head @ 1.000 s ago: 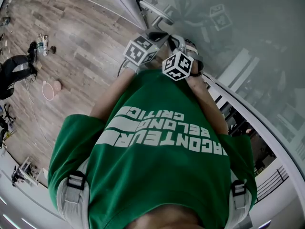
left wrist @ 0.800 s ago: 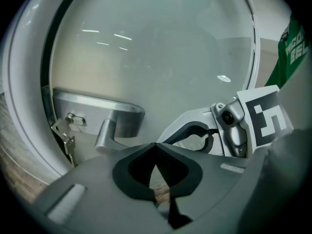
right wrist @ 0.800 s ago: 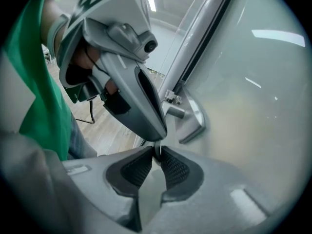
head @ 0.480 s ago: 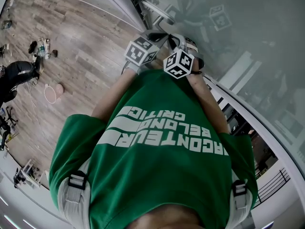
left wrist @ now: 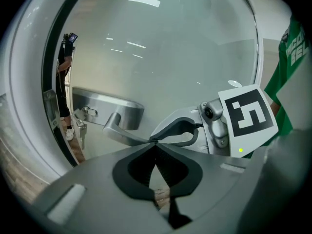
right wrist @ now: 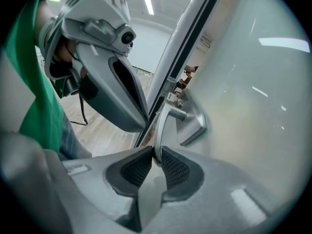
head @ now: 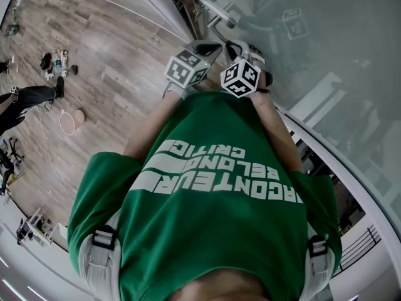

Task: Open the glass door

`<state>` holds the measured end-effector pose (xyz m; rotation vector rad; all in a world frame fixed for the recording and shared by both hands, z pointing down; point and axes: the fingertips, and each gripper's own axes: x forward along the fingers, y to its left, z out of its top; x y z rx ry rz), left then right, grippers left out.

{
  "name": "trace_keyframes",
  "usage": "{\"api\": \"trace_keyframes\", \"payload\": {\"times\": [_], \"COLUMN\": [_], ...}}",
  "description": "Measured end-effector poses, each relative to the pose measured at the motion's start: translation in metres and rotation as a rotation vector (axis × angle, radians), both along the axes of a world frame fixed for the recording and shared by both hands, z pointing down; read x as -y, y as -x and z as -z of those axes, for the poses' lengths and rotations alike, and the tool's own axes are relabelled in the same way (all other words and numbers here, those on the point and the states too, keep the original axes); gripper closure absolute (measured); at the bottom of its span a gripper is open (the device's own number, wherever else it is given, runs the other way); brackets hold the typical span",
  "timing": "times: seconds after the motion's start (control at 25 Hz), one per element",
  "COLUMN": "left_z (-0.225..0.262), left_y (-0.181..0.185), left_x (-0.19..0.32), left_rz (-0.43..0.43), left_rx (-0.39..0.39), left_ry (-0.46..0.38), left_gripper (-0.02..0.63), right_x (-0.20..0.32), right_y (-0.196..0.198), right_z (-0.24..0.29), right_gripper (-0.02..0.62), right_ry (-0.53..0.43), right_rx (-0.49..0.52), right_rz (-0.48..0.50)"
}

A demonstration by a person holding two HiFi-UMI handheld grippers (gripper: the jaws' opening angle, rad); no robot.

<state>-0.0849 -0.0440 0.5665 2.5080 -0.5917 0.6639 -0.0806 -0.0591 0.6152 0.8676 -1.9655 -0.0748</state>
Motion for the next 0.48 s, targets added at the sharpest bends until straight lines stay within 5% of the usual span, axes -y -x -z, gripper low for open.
{"api": "trace_keyframes", "payload": {"times": [0.48], "left_z": [0.003], "left_y": [0.003], "left_x": [0.006], "left_rz": [0.057], "left_rx": [-0.028], "left_ry": [-0.019], "left_gripper": [0.595], "right_x": [0.031], "right_y": [-0.022], "right_z": [0.004], "right_gripper": [0.551], "right_ry": [0.016], "right_rx": [0.027], "right_rz": [-0.033]}}
